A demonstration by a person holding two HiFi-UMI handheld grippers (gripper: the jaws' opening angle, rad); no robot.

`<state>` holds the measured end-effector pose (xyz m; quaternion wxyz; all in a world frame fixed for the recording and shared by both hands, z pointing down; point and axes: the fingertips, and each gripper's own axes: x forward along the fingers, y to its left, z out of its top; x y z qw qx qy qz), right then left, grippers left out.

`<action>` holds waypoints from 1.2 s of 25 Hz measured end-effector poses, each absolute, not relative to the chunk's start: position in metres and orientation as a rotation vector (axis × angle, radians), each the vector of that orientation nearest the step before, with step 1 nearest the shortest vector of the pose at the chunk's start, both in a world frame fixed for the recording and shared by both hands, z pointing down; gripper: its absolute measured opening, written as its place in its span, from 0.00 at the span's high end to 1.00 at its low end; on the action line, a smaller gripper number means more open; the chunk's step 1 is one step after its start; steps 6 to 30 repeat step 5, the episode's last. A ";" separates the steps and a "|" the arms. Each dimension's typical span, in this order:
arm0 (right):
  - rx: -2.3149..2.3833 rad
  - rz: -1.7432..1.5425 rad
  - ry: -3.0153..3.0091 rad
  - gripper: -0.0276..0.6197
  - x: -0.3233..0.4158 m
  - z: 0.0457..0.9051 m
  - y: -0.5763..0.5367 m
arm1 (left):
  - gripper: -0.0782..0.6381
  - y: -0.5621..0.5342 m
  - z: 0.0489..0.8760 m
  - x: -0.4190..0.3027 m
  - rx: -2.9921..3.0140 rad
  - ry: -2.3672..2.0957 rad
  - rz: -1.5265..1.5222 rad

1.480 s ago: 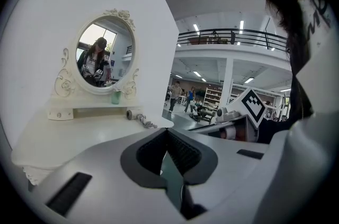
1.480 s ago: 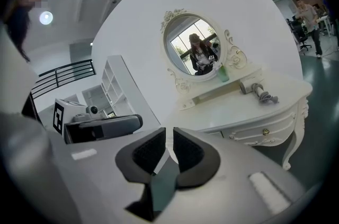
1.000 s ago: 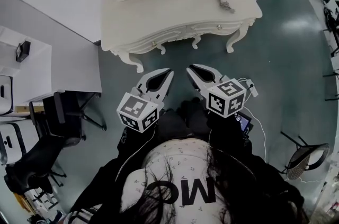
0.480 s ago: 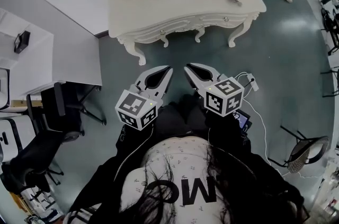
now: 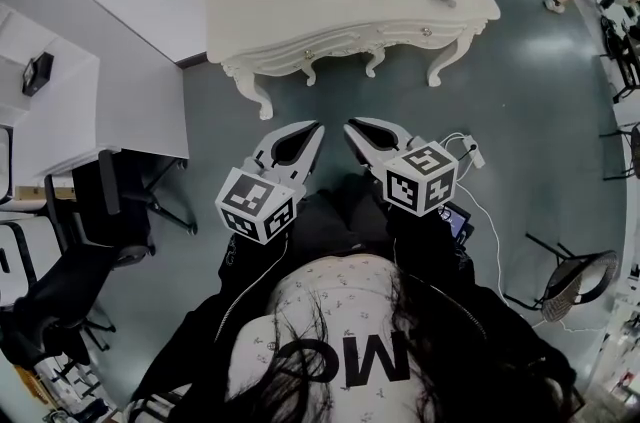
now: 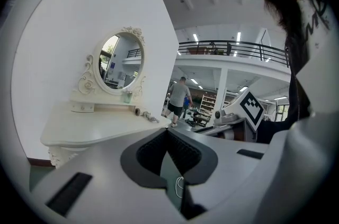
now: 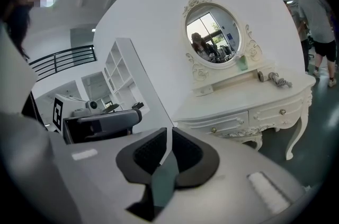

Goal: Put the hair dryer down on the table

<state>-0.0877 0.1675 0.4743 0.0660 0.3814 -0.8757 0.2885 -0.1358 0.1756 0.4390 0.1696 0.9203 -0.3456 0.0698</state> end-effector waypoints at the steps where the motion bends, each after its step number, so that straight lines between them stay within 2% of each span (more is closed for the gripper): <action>1: 1.147 0.868 -2.640 0.89 -0.089 0.474 0.168 | 0.89 0.176 0.439 -0.137 2.615 -0.985 0.195; 30: 1.127 0.854 -2.641 0.89 -0.096 0.475 0.169 | 0.89 0.176 0.438 -0.144 2.613 -1.002 0.179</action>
